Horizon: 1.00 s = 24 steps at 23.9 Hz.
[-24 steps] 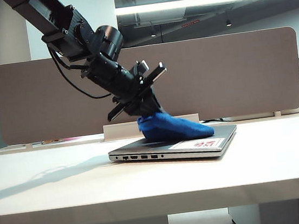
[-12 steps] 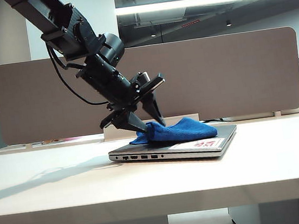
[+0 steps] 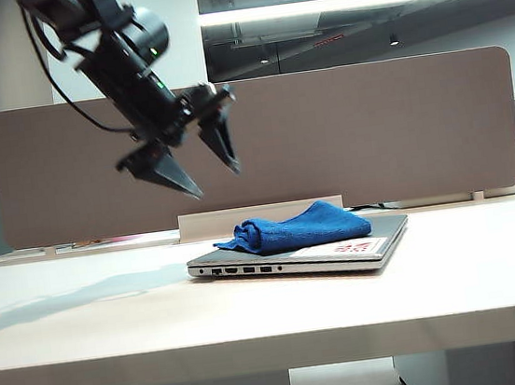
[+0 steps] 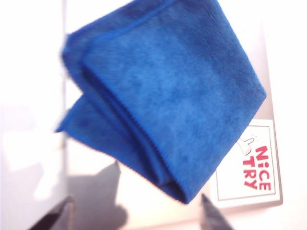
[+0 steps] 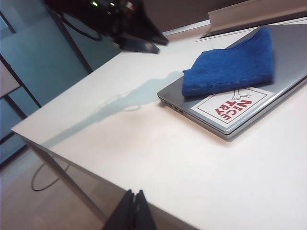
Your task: Pick up the blue rag and put it over the laptop.
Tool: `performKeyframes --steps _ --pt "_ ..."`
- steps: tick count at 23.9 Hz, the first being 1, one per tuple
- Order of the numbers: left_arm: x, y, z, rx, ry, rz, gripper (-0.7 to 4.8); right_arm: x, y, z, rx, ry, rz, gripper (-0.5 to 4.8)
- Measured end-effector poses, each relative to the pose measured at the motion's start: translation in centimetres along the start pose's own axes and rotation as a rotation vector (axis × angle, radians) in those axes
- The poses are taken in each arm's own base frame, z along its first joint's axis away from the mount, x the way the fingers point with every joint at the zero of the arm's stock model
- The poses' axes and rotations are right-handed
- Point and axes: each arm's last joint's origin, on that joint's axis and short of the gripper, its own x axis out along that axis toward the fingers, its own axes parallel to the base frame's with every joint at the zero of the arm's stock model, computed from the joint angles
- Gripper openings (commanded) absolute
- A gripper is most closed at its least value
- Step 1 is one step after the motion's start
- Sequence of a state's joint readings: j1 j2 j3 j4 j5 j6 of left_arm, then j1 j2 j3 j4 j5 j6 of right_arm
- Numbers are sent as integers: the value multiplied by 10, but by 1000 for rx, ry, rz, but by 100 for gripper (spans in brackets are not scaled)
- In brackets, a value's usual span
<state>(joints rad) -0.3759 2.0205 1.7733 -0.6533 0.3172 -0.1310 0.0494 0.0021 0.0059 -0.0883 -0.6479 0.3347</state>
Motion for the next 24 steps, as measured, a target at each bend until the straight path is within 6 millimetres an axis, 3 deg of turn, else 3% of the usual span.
performKeyframes --steps 4,7,15,21,24 --pt "-18 4 1 13 2 27 48 0 -1 0 -37 -6 -18 -1" --pt "-33 7 -1 78 21 91 -7 0 -3 1 -46 -30 -92 -1" --pt "-58 0 -2 135 28 161 -6 -3 -11 4 -68 -124 -402 -1" --pt "-83 -9 0 164 -26 169 -6 -3 -13 5 -154 -125 -478 -1" --pt "-107 -16 2 190 -83 215 -6 -4 -14 5 -179 -128 -518 -1"
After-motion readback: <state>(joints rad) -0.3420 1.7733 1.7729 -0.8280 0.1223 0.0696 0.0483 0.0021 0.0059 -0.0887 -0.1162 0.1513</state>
